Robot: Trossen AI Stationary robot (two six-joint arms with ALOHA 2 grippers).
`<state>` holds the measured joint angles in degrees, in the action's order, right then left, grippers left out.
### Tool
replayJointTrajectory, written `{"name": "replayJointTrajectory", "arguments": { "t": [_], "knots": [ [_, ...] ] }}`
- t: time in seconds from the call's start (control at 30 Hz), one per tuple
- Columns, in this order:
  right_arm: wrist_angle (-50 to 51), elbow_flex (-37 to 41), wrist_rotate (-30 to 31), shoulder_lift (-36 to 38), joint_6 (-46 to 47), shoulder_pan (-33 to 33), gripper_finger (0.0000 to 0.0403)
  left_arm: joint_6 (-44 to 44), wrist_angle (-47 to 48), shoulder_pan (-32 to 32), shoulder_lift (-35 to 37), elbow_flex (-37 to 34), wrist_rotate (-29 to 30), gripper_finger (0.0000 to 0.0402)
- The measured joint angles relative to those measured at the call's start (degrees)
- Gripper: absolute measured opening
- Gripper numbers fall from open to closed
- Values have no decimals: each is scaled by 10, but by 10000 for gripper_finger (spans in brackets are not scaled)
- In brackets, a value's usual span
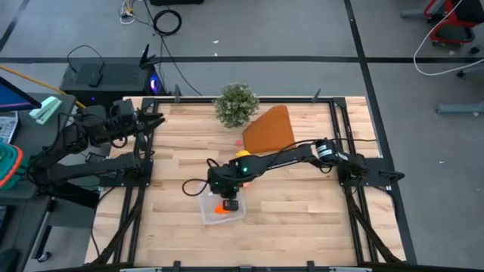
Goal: Pick and placing Produce into tupperware
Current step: Put the red cherry into the transparent bin
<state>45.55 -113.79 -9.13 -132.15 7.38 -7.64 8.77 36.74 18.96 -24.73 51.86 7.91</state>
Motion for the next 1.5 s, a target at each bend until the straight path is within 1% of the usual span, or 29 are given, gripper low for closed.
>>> {"name": "replayJointTrajectory", "arguments": {
  "t": [0.17,0.4,1.27,1.5],
  "knots": [
    [57,-41,0,-24,-25,0,61,0,1,0,0,0,0,94],
    [91,-44,0,-21,-39,-8,61,-1,3,0,0,0,0,90],
    [93,-44,-3,-21,-46,-16,61,-1,6,0,0,0,0,94],
    [91,-44,-4,-21,-46,-15,61,-1,6,0,0,0,0,87]
  ]
}}
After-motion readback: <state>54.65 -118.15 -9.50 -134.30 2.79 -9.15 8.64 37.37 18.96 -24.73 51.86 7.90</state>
